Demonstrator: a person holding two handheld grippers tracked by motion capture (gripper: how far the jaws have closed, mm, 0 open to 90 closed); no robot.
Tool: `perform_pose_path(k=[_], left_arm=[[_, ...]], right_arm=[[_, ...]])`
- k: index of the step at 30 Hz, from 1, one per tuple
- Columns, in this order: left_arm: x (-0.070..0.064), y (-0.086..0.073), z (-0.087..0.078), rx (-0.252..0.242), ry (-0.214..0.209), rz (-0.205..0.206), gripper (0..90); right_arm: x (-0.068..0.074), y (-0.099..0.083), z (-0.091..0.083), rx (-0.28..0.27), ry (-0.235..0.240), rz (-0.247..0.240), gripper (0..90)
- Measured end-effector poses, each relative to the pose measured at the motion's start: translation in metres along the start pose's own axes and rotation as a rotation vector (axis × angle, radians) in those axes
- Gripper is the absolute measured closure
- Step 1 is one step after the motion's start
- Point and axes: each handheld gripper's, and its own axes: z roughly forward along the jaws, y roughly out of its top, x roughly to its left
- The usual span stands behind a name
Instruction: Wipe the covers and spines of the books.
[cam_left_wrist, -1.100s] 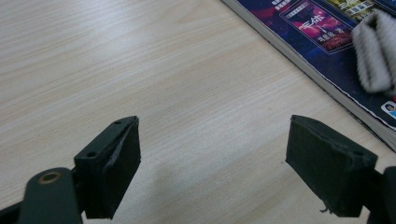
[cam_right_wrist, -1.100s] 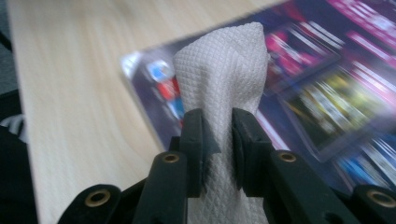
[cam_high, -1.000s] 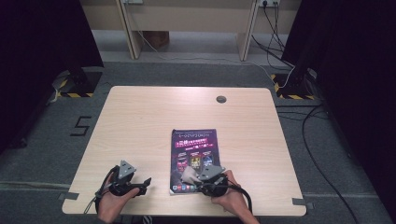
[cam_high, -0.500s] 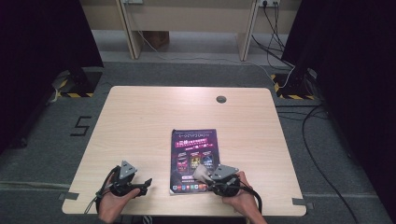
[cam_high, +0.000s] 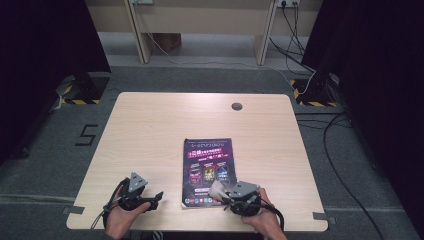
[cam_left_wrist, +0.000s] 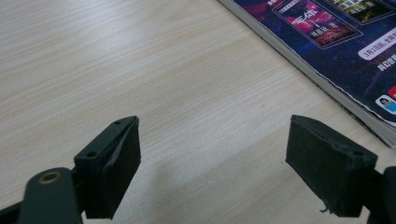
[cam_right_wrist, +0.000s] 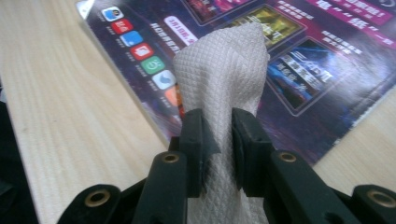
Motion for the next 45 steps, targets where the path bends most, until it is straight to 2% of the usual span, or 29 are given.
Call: perform_pose_path(k=[8,10,16,21,29,34,39,42,45], left_arm=[[-0.001,0.0,0.0,0.003,-0.001,0.002,17.4],[-0.001,0.0,0.0,0.004,-0.003,0.003,17.4],[-0.001,0.0,0.001,0.006,-0.004,0.005,17.4],[-0.002,0.0,0.001,0.007,-0.006,0.008,17.4],[-0.005,0.0,0.004,0.001,-0.023,-0.002,17.1],[-0.018,0.005,0.01,-0.013,-0.05,-0.006,16.3],[-0.04,0.01,0.02,-0.018,-0.082,0.026,15.8],[-0.049,0.01,0.025,0.004,-0.088,0.06,15.7],[-0.051,0.01,0.028,0.012,-0.079,0.078,15.6]], right_arm=[[-0.013,-0.004,-0.003,0.004,-0.038,0.028,75.7],[-0.011,-0.004,-0.003,0.007,-0.043,0.028,75.5],[-0.001,-0.003,-0.004,0.009,-0.011,-0.015,75.5],[-0.006,-0.004,-0.003,0.0,-0.003,0.008,75.7],[-0.025,0.002,0.004,0.004,-0.051,0.029,75.6],[-0.034,0.005,0.008,0.005,-0.074,0.036,75.6],[-0.046,0.009,0.013,0.005,-0.085,0.057,75.6],[-0.051,0.013,0.016,0.011,-0.096,0.067,75.5],[-0.057,0.016,0.02,0.015,-0.11,0.07,75.5]])
